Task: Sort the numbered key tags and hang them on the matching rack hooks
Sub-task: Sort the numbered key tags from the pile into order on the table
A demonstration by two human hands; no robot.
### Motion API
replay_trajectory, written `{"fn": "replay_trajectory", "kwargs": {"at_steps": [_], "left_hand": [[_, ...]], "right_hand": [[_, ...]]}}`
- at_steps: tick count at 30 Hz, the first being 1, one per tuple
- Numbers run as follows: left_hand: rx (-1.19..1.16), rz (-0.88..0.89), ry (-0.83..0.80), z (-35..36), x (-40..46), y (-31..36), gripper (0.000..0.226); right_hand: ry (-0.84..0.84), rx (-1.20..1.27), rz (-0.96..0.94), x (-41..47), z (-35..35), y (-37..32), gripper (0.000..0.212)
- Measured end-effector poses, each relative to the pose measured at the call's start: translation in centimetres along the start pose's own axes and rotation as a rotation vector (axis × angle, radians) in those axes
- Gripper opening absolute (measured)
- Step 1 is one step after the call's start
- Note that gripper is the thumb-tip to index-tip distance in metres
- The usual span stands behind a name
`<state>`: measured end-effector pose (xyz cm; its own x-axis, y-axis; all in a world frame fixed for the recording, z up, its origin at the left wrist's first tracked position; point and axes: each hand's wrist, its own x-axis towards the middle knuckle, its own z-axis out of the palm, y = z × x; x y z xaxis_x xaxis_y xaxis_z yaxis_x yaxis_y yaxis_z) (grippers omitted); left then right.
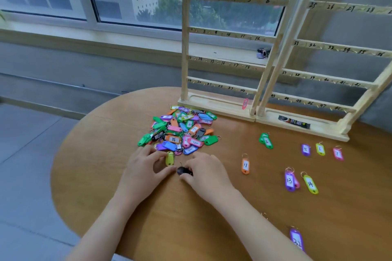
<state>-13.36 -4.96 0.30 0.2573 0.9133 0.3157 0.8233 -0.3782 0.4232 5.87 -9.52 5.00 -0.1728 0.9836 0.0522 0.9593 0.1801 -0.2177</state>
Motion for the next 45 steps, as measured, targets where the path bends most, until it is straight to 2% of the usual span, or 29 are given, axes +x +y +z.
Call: {"fn": "replay_trajectory", "kwargs": {"at_steps": [6,11,14,16,20,26,31,35,40,45], "left_hand": [[0.018,0.045,0.042,0.7,-0.1,-0.6,0.027],[0.037,0.082,0.091,0.8,-0.1,-0.5,0.040],[0.040,0.050,0.096,1.0,0.0,-0.8,0.028],[0.028,0.037,0.090,1.1,0.0,-1.0,0.020],[0.015,0.073,0.065,0.8,-0.1,-0.6,0.030],[0.065,0.155,-0.034,1.1,0.4,-0.2,0.039],[0.026,0.180,0.002,1.3,0.9,0.5,0.013],[-0.085,0.120,-0.007,0.9,0.7,0.3,0.007],[-0.306,0.001,-0.059,0.1,0.5,0.5,0.010],[-0.411,-0.031,-0.083,-0.1,0.6,0.5,0.025]], "right_hand": [[-0.052,-0.092,0.008,0.3,-0.1,-0.5,0.031],[-0.137,0.329,0.241,0.4,0.0,1.5,0.027],[-0.144,0.428,0.258,0.4,-0.3,2.2,0.030],[-0.159,0.428,0.254,0.4,-0.3,2.2,0.031],[-0.179,0.446,0.272,0.5,0.0,2.3,0.029],[-0.116,0.491,0.216,0.0,0.4,2.3,0.022],[-0.108,0.405,0.203,0.0,0.7,1.8,0.017],[-0.112,0.436,0.227,-0.2,0.5,1.7,0.011],[-0.068,0.573,0.280,-1.2,-0.2,2.3,0.017],[-0.004,0.660,0.370,-2.7,-0.7,3.6,0.022]]}}
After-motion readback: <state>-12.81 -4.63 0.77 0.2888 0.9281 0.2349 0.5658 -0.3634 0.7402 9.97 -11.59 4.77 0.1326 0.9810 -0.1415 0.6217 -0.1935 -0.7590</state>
